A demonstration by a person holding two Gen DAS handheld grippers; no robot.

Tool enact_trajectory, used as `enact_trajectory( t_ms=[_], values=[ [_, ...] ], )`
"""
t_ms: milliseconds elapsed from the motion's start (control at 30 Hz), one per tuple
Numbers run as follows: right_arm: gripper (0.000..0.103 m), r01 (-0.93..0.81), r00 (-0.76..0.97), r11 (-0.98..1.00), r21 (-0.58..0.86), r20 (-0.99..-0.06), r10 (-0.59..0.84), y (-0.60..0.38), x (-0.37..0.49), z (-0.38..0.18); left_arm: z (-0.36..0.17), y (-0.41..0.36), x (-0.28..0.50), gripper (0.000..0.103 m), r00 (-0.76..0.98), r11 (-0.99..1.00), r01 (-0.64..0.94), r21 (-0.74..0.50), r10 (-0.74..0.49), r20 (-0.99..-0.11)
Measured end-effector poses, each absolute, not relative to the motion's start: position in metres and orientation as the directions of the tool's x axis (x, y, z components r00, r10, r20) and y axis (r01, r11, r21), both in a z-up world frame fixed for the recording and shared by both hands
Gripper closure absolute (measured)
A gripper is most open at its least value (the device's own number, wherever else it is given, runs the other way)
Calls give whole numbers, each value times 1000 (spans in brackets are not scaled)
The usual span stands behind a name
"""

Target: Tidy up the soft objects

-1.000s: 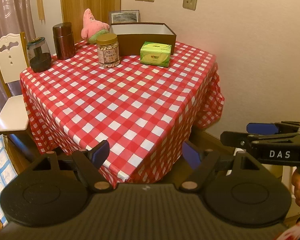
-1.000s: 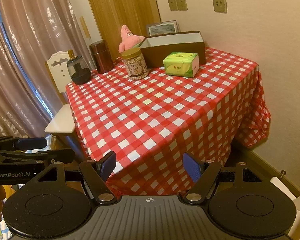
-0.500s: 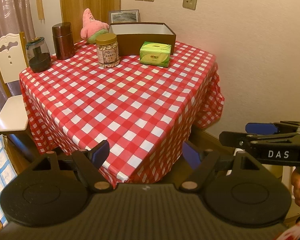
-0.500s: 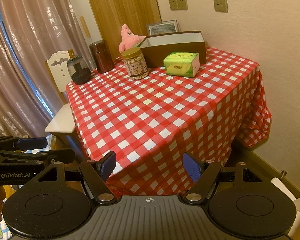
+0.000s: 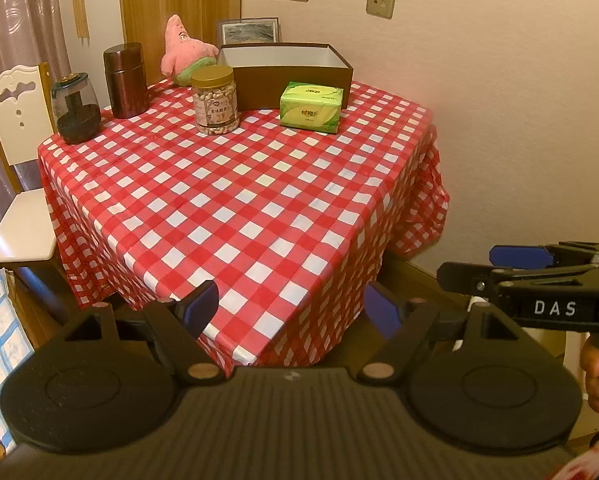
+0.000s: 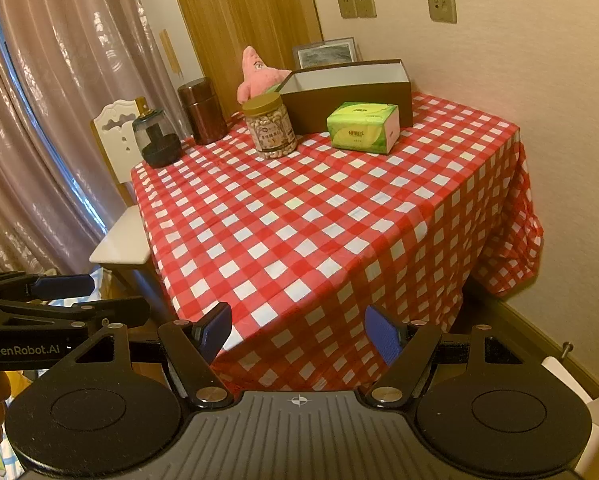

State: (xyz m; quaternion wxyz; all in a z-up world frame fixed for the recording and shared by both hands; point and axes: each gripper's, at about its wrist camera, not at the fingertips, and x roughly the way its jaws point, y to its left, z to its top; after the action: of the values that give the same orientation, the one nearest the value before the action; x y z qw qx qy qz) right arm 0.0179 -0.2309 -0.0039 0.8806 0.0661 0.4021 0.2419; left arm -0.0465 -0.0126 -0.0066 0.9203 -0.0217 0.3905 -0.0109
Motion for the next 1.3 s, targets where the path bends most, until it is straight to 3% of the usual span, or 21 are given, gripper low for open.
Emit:
enact_trajectory(
  t_ms=[1300],
  values=[
    [30, -374, 560, 874, 310, -676, 479, -229, 21, -3, -10, -12, -38, 25, 694, 999, -5, -44, -28, -720]
  ],
)
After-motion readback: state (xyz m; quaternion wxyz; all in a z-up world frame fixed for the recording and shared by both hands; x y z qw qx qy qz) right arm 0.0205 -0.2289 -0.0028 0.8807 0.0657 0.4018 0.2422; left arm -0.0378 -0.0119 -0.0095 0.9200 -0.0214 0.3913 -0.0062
